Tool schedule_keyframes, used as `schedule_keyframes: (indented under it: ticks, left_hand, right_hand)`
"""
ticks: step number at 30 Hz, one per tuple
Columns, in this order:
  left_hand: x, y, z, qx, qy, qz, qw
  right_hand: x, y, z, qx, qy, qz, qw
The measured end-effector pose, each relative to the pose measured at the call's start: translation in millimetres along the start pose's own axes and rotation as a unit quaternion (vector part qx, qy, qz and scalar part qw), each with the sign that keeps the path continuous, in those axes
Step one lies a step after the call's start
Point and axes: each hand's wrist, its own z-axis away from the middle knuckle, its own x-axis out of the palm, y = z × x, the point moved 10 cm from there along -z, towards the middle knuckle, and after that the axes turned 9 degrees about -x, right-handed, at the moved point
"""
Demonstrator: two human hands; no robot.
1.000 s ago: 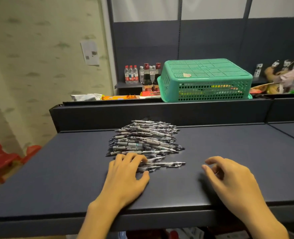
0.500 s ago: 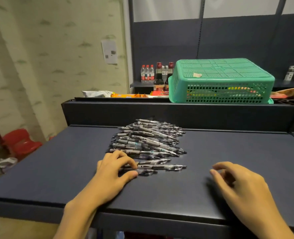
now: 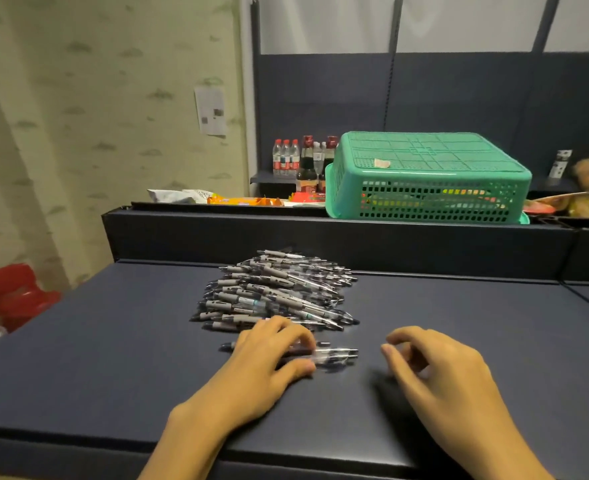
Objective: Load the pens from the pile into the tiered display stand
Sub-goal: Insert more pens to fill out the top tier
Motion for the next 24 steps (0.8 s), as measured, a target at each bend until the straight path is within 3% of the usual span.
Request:
schedule_keyframes:
  ticks: [7, 14, 19, 24]
  left_hand:
    - [-3.6, -15.4, -2.5, 0.004, -0.059, -0.026, 0.998]
    - [-16.8, -30.5, 3.2, -0.030, -0.081, -0.196, 0.977]
    - [-32.3, -28.7, 8.0, -0.031, -0.024, -0.274, 0.961]
    - [-53.6, -31.9, 4.2, -0.021, 0.044, -0.285, 0.957]
  right_hand:
    - [8.2, -14.2, -7.6, -0.005, -0.004, 0.002, 1.000]
    - [9.6, -33.8, -22.0, -0.018, 0.008, -0.010, 1.000]
    - [10.6, -39.7, -33.7, -0.026, 0.025, -0.006, 0.999]
    - [19.1, -45.0, -32.7, -0.019, 0.010, 0.004, 1.000]
